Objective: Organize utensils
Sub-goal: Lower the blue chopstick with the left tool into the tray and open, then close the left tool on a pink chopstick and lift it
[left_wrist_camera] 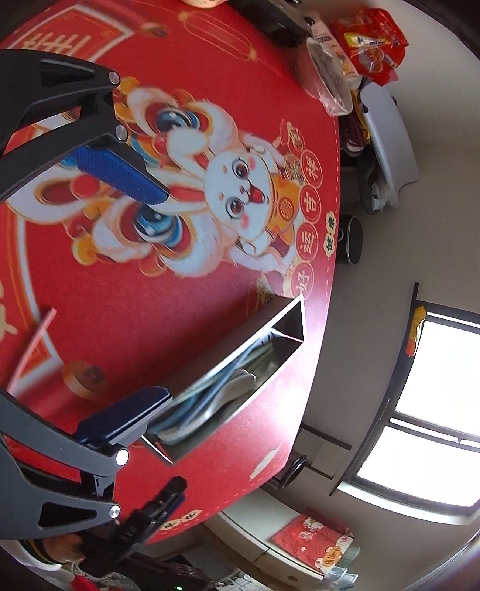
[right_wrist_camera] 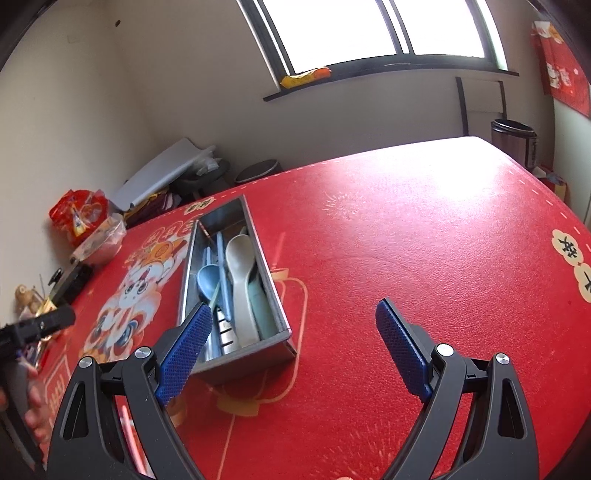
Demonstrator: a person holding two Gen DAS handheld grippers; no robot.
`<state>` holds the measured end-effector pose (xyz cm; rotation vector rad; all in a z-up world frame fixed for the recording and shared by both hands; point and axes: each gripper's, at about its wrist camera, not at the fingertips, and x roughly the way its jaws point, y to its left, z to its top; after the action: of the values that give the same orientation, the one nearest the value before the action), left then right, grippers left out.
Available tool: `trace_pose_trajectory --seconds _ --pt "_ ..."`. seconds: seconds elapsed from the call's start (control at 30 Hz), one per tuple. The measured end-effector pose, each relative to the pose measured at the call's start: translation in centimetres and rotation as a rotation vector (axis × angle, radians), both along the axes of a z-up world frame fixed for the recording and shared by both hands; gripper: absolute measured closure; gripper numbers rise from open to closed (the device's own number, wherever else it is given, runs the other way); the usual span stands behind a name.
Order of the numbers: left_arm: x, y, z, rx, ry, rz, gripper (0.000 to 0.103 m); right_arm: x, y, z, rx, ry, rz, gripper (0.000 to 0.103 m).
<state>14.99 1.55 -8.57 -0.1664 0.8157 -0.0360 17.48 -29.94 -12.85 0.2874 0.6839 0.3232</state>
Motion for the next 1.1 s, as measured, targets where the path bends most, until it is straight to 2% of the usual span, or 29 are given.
trace_pose_trajectory --seconds 0.13,0.27,0.47,0.63,0.67,0.7,0.8,0.93,1.1 --pt "-4.8 1.9 -0.9 0.038 0.031 0.026 0.006 -0.6 1.0 0.8 0.009 0.004 0.016 0.016" --pt "-8.7 2.9 -2.2 0.058 0.062 0.043 0.006 -2.7 2.8 1.5 -0.011 -0.001 0.087 0.015" --pt "-12.7 3.3 -4.0 0.004 0.101 0.052 0.006 -6.5 5.7 0.3 -0.095 0.076 0.196 0.015" --pt "-15.3 3.6 -5.3 -0.083 0.146 0.08 0.007 -10.0 7.1 -0.7 -0.187 0.087 0.201 0.015" --pt "-15.6 3.6 -5.5 -0.112 0.154 0.077 0.012 -10.5 7.1 -0.8 -0.187 0.087 0.202 0.015" --pt "-15.9 3.5 -5.7 -0.131 0.165 0.075 0.022 -10.9 7.1 -0.8 -0.185 0.086 0.203 0.015" --pt "-16.3 3.1 -6.1 -0.145 0.189 0.072 0.037 -11.6 7.0 -0.5 -0.171 0.081 0.202 0.015" --pt "-16.5 2.5 -6.8 -0.145 0.212 0.071 0.04 -12.6 7.0 0.2 -0.191 0.052 0.202 0.015" --pt "-16.0 1.2 -6.8 -0.093 0.207 0.075 0.044 -13.0 6.8 0.6 -0.182 0.036 0.213 0.015"
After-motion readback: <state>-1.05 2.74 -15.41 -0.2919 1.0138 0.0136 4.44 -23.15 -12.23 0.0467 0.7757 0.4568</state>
